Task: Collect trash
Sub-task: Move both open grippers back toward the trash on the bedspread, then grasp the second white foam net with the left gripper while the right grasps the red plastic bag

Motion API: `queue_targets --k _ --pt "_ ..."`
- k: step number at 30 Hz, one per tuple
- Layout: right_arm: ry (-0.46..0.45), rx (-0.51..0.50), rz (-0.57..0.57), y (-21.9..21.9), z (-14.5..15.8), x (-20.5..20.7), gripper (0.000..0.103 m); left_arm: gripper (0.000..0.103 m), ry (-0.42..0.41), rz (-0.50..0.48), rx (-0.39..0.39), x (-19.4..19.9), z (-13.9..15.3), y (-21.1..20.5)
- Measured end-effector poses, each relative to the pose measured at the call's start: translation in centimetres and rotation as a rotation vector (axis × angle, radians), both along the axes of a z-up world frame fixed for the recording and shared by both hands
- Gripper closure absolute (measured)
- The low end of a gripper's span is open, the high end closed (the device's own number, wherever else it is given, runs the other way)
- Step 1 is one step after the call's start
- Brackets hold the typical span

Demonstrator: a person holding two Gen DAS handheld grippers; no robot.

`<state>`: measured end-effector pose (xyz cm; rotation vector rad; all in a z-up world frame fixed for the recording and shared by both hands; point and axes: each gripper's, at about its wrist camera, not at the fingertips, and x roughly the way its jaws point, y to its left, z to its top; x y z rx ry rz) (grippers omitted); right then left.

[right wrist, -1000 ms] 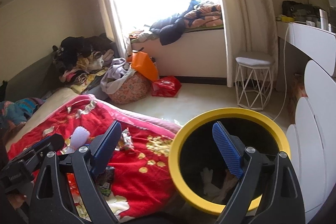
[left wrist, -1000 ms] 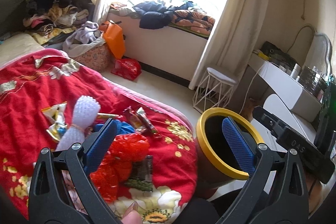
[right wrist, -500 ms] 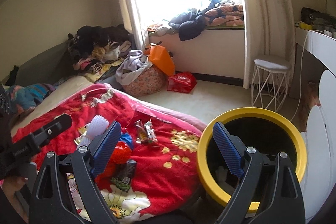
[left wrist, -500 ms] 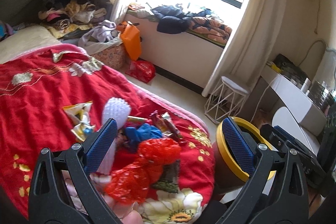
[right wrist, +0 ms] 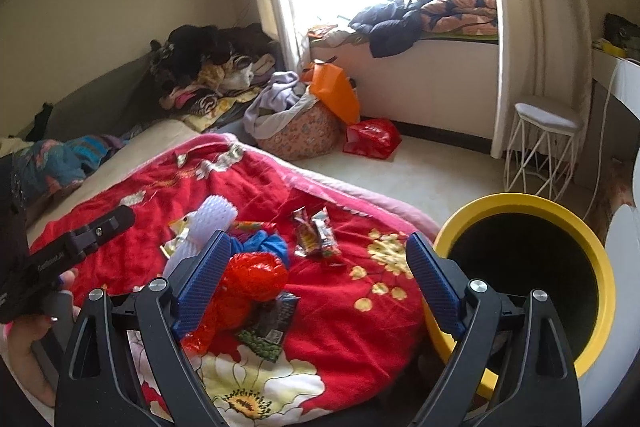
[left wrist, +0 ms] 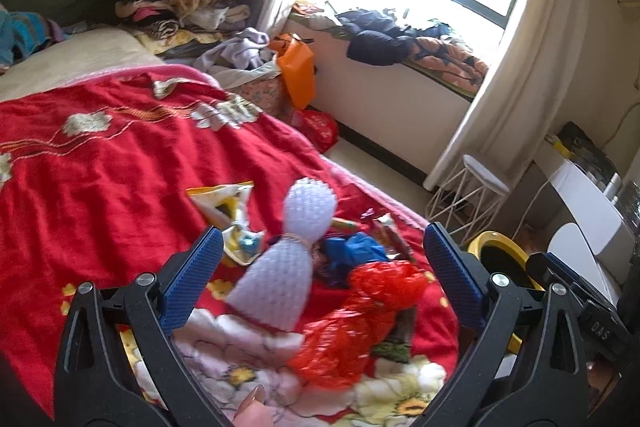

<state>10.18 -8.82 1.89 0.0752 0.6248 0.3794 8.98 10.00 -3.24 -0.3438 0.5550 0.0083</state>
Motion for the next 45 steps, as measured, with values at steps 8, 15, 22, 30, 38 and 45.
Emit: queue_targets --k 8,15,22,30,38,45 --pt "0.049 -0.027 0.078 2.7 -1.8 1.5 0.016 0.011 0.069 0.029 -0.013 0.0 -2.1 2.3" --pt "0.097 -0.068 0.153 5.2 -3.8 2.6 0.017 0.011 0.139 -0.006 -0.061 0.6 -4.6 3.3" --pt "0.186 -0.099 0.212 7.1 -6.6 4.6 0.024 0.029 0.205 -0.060 -0.108 1.9 -7.0 3.1" --pt "0.200 -0.094 0.269 8.0 -7.5 4.3 0.074 0.051 0.249 -0.086 -0.097 2.7 -8.4 2.6" --pt "0.166 -0.066 0.289 7.8 -6.8 2.7 0.085 0.081 0.249 -0.111 -0.084 2.3 -8.4 1.8" --pt "0.137 -0.025 0.299 7.2 -5.4 1.1 0.087 0.084 0.192 -0.097 -0.111 1.2 -6.2 2.7"
